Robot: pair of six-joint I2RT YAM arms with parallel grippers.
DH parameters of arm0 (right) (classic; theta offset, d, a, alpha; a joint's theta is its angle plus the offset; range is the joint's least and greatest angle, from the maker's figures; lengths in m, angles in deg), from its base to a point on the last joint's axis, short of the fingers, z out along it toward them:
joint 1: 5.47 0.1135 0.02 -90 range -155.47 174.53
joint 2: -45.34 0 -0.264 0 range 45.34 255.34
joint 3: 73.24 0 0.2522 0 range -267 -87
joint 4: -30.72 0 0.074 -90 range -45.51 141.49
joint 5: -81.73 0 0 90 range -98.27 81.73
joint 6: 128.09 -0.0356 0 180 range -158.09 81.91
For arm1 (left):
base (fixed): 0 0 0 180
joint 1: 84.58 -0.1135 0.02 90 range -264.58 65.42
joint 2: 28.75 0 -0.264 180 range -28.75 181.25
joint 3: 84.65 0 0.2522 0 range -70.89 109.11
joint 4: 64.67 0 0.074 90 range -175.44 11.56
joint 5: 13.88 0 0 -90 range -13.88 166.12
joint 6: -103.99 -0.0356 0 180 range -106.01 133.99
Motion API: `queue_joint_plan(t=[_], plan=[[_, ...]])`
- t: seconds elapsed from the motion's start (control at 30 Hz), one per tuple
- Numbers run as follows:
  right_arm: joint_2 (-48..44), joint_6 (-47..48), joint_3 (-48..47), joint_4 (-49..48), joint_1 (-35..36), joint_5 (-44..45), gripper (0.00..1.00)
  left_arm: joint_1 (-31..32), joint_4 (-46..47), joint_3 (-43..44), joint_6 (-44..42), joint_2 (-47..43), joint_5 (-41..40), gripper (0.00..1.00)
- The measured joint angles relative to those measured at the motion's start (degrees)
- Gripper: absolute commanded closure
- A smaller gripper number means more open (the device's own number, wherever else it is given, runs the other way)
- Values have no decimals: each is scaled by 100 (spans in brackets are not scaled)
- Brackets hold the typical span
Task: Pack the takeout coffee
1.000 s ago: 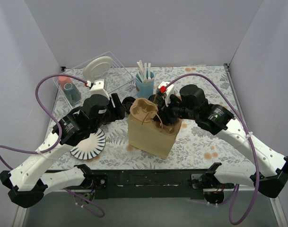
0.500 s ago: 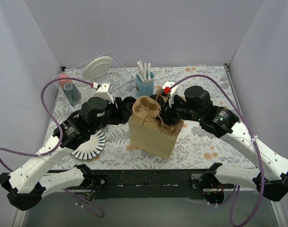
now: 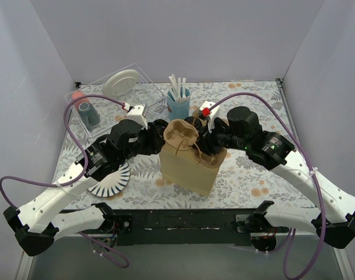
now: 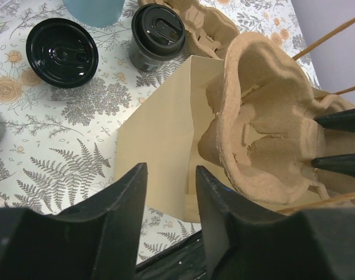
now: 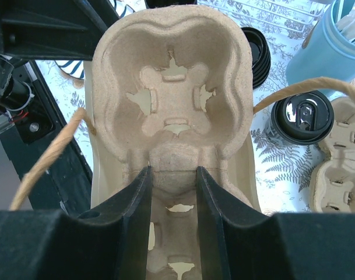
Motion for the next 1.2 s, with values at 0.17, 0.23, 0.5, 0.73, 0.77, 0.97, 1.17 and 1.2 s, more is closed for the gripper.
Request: queue_joint_plan(t=[0.17, 0.23, 0.5, 0.73, 0.77, 0.97, 1.17, 1.2], plan=[[0, 20, 42, 31, 0, 7, 75, 0, 0, -59, -31, 7, -107, 82], [0, 52, 50, 33, 0, 22, 75, 0, 7, -63, -46, 7, -111, 85], [59, 203, 184, 118, 0, -7, 75, 0, 50, -72, -66, 7, -101, 89], [90, 269, 245, 79, 4, -2, 75, 0, 52, -72, -66, 7, -103, 89], [101, 282, 267, 48, 4, -2, 76, 0, 52, -72, -66, 7, -105, 89], [129, 306, 380, -11, 4, -2, 75, 0, 39, -72, -55, 24, -203, 88], [118, 308, 417, 26, 2, -83, 75, 0, 17, -72, -42, 24, -262, 88], [114, 308, 424, 24, 4, -111, 75, 0, 13, -70, -42, 24, -271, 88]])
